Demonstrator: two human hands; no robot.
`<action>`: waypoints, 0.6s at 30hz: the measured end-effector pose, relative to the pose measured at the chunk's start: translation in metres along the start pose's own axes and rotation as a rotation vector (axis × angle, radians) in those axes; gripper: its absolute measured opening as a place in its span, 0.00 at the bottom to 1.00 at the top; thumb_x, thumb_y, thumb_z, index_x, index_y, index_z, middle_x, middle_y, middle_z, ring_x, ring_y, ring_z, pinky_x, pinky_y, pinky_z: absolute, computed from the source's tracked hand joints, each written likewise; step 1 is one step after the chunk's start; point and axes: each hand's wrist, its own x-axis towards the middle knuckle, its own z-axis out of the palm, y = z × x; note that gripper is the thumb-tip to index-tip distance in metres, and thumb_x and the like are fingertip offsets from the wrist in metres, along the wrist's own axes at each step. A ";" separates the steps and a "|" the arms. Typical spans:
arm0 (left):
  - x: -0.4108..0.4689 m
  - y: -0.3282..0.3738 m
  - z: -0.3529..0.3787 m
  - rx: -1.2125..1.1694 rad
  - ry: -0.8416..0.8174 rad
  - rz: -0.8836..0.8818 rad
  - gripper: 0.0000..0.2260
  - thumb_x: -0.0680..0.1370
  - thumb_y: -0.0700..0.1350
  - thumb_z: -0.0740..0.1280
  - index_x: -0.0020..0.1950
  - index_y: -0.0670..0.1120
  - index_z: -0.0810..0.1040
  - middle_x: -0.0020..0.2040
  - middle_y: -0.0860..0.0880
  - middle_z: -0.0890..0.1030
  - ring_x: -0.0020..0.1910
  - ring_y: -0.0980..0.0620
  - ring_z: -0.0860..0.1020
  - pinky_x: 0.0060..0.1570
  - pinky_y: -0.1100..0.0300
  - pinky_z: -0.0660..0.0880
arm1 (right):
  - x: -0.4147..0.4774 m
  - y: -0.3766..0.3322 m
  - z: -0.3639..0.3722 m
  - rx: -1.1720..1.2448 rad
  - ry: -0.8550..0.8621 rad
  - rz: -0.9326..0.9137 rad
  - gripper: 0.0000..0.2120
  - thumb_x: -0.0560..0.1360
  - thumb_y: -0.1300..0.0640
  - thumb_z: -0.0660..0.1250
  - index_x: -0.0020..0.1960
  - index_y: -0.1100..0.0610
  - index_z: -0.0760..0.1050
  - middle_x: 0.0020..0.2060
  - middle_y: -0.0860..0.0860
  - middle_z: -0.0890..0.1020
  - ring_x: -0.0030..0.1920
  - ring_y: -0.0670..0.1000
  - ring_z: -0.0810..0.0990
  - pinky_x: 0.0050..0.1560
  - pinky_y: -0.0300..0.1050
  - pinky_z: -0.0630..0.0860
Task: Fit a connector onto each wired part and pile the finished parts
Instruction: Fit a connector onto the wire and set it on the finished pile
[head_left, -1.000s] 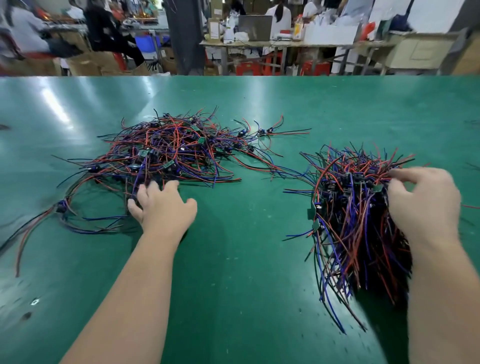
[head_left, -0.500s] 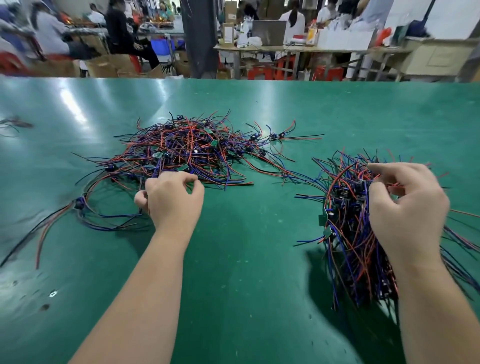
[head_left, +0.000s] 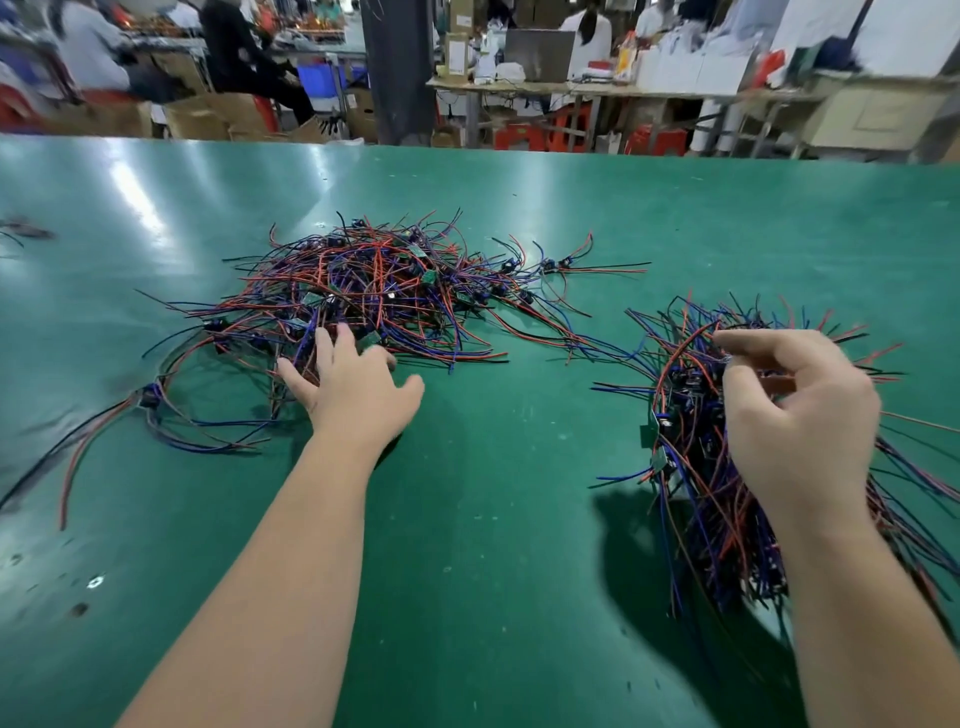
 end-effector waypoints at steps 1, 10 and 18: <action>0.000 0.001 0.001 0.006 -0.051 0.010 0.19 0.75 0.61 0.61 0.63 0.55 0.72 0.77 0.46 0.57 0.78 0.48 0.48 0.68 0.34 0.36 | 0.000 0.000 0.000 0.006 -0.010 0.006 0.13 0.73 0.66 0.64 0.47 0.50 0.80 0.41 0.49 0.79 0.38 0.51 0.76 0.37 0.40 0.71; -0.020 0.009 -0.023 -0.268 0.467 0.164 0.06 0.77 0.46 0.67 0.49 0.55 0.81 0.48 0.54 0.82 0.52 0.50 0.78 0.70 0.38 0.49 | -0.005 -0.004 0.003 0.090 -0.070 0.055 0.12 0.74 0.67 0.65 0.46 0.51 0.80 0.40 0.49 0.81 0.33 0.40 0.74 0.31 0.28 0.67; -0.077 0.059 -0.066 -1.878 -0.308 0.218 0.13 0.71 0.40 0.69 0.54 0.48 0.72 0.42 0.46 0.85 0.33 0.52 0.83 0.33 0.61 0.79 | -0.013 -0.025 0.014 0.534 -0.520 0.317 0.17 0.74 0.72 0.64 0.42 0.53 0.83 0.36 0.50 0.86 0.35 0.46 0.82 0.36 0.36 0.76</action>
